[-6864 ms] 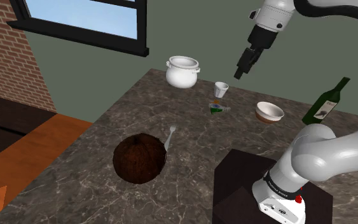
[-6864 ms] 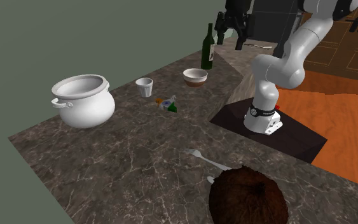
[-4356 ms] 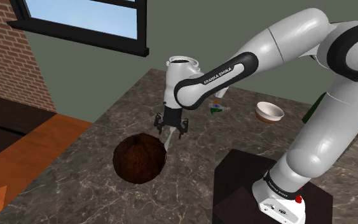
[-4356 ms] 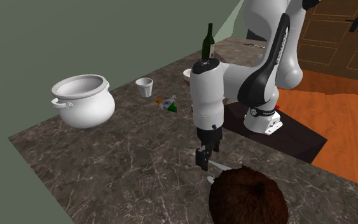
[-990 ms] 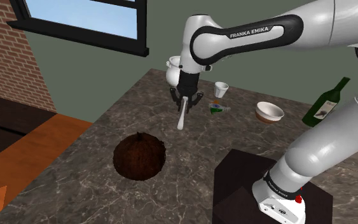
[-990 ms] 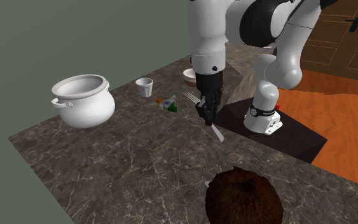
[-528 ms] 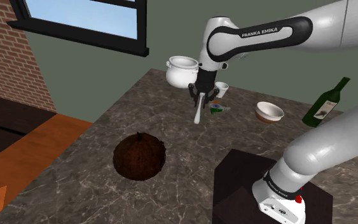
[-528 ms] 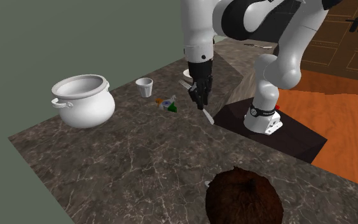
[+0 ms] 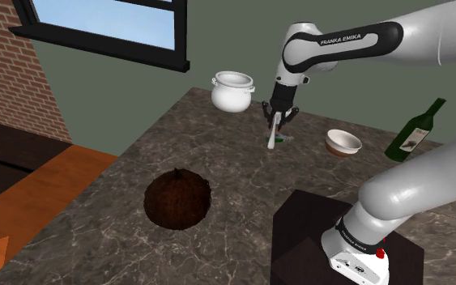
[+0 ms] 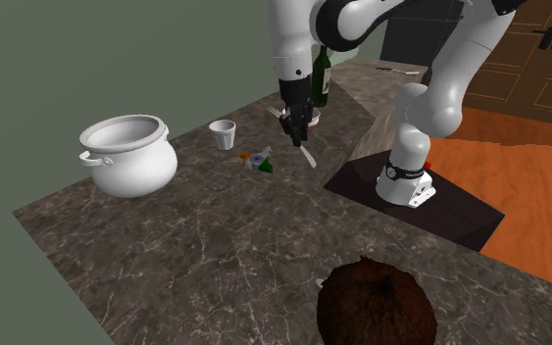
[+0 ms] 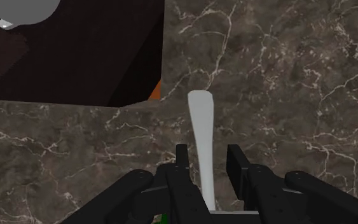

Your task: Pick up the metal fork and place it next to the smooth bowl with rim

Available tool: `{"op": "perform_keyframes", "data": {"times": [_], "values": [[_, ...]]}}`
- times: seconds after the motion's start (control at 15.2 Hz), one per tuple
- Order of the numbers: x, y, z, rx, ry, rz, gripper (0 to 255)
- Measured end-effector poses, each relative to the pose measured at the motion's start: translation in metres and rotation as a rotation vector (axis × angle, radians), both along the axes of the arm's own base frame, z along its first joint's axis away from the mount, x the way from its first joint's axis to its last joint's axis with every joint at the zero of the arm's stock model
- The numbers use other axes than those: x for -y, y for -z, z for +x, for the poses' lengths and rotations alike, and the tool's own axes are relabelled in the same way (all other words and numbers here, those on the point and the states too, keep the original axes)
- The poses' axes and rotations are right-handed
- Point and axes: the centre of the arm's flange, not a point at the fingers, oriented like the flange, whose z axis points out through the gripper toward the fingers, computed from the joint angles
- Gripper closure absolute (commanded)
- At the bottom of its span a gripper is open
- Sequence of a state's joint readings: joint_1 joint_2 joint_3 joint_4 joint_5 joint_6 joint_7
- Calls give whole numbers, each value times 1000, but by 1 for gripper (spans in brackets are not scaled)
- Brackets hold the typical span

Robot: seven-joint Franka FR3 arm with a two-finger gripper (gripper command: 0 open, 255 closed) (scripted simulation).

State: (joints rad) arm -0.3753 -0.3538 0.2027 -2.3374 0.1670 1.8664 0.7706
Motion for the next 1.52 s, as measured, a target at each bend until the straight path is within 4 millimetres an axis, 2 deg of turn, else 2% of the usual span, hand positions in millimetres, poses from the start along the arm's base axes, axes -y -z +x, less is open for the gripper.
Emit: {"op": "perform_keyframes", "data": {"times": [1.32,1.52], "values": [[255,3,-70,0,0,1,255],[293,-2,-79,0,0,1,255]]}}
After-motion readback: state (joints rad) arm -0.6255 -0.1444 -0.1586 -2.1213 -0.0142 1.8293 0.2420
